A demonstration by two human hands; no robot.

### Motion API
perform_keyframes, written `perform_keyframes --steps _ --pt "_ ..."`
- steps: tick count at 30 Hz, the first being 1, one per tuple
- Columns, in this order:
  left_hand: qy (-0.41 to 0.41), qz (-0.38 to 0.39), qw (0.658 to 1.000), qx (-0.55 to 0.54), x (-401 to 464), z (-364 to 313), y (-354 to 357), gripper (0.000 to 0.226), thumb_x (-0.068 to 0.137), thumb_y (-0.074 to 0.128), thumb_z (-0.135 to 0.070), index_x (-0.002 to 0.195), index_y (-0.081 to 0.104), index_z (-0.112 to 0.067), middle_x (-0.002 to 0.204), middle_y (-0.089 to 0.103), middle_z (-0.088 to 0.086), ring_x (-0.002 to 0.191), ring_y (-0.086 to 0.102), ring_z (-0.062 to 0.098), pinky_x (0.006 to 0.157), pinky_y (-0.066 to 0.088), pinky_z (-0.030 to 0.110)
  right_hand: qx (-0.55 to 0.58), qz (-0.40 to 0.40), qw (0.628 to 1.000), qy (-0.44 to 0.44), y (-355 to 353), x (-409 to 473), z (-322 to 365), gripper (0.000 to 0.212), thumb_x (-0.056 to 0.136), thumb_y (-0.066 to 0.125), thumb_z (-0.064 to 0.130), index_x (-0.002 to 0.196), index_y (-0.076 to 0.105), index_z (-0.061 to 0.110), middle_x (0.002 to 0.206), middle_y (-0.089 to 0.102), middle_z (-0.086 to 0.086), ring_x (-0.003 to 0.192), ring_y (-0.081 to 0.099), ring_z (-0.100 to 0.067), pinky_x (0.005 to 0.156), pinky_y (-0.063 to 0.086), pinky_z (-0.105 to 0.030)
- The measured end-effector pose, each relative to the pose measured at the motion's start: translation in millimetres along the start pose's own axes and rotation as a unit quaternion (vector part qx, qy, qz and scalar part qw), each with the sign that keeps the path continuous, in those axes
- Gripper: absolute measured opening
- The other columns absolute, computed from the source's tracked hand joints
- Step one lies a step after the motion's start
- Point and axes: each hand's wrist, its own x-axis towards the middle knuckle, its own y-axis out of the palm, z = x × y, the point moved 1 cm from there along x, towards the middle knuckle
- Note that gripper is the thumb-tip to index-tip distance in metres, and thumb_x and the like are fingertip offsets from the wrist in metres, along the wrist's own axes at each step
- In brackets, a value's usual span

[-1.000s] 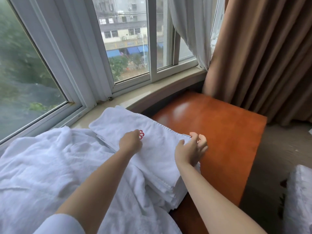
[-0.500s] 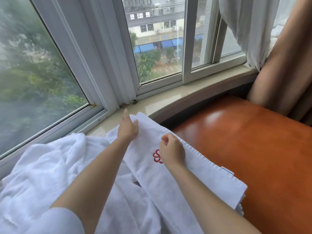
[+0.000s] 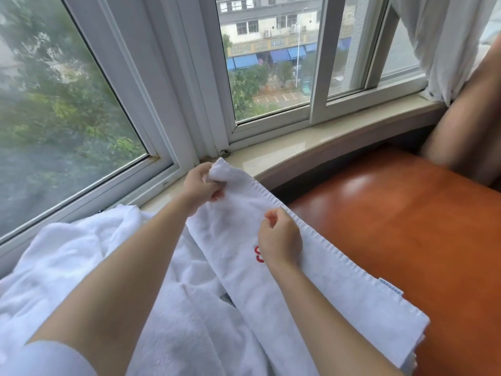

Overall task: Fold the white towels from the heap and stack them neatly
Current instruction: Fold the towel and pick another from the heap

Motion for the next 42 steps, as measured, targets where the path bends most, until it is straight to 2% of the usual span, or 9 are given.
perform_keyframes --steps 3,5,8,11,22,28,35,38,42 --pt "0.074 -0.060 0.995 0.005 -11 16 9 0.075 0.085 0.065 0.002 0.144 0.033 -0.029 0.151 0.032 0.005 0.113 0.057 0.019 0.091 0.054 0.035 0.000 0.006 1.000 -0.022 3 -3 1 0.026 0.091 0.047 0.012 0.113 0.060 0.018 0.119 0.059 0.002 0.103 0.061 -0.025 0.087 0.050 -0.036" --pt "0.062 -0.033 0.993 0.096 -16 27 17 0.099 0.083 0.065 0.003 0.154 0.005 -0.032 0.161 0.002 -0.001 0.140 0.031 0.022 0.108 0.041 0.039 -0.028 0.005 0.998 -0.063 3 -7 1 0.034 0.090 0.048 0.008 0.122 0.057 0.014 0.128 0.053 0.001 0.115 0.053 -0.021 0.095 0.042 -0.030" --pt "0.061 0.080 0.899 0.427 -25 34 20 0.063 0.095 0.051 -0.013 0.151 0.026 -0.027 0.158 0.022 0.002 0.138 0.033 0.022 0.110 0.033 0.035 -0.065 -0.005 0.992 -0.104 -2 -15 -1 0.037 0.089 0.050 0.005 0.124 0.057 0.012 0.132 0.051 0.001 0.122 0.044 -0.019 0.099 0.032 -0.024" --pt "0.042 0.117 0.814 0.568 -50 27 12 0.041 0.100 0.034 -0.025 0.140 0.045 -0.027 0.140 0.050 0.001 0.127 0.044 0.023 0.101 0.040 0.039 -0.090 0.022 0.991 -0.099 -8 -27 1 0.036 0.091 0.048 0.008 0.125 0.056 0.013 0.134 0.052 0.001 0.126 0.041 -0.019 0.103 0.030 -0.025" --pt "0.036 -0.001 0.825 0.564 -220 -12 -74 0.045 0.092 0.046 -0.013 0.134 0.052 -0.027 0.137 0.051 0.003 0.127 0.046 0.023 0.088 0.038 0.029 -0.065 0.146 0.986 -0.048 -21 -155 35 0.037 0.091 0.047 0.015 0.128 0.054 0.013 0.130 0.056 -0.009 0.121 0.050 -0.028 0.098 0.044 -0.035" --pt "-0.044 -0.106 0.858 0.501 -324 25 -111 0.040 0.093 0.049 -0.029 0.132 0.049 -0.021 0.133 0.047 0.008 0.128 0.038 0.028 0.097 0.040 0.041 -0.080 0.243 0.965 -0.056 -5 -258 16 0.045 0.091 0.055 0.023 0.134 0.049 0.013 0.134 0.055 -0.013 0.121 0.054 -0.030 0.098 0.044 -0.033" --pt "-0.030 -0.105 0.805 0.584 -378 51 -105 0.027 0.095 0.048 -0.026 0.120 0.054 -0.018 0.126 0.056 0.005 0.125 0.037 0.027 0.084 0.039 0.039 -0.197 0.263 0.940 -0.089 -7 -314 -35 0.034 0.088 0.055 0.035 0.115 0.062 0.015 0.120 0.064 -0.010 0.109 0.060 -0.030 0.084 0.047 -0.033" --pt "0.034 -0.148 0.835 0.529 -384 44 -99 0.023 0.097 0.045 -0.022 0.108 0.063 -0.011 0.115 0.057 0.007 0.120 0.038 0.030 0.081 0.041 0.037 -0.173 0.198 0.955 -0.135 -16 -313 -26 0.029 0.090 0.051 0.029 0.104 0.067 0.009 0.114 0.060 -0.016 0.108 0.057 -0.034 0.085 0.046 -0.035" --pt "0.216 -0.245 0.884 0.336 -395 23 -93 0.006 0.084 0.062 0.002 0.088 0.067 0.004 0.108 0.056 0.022 0.106 0.051 0.035 0.091 0.038 0.032 0.010 0.111 0.976 -0.187 -38 -306 -14 0.017 0.092 0.054 0.013 0.080 0.059 0.003 0.101 0.054 -0.019 0.104 0.050 -0.034 0.089 0.035 -0.035"
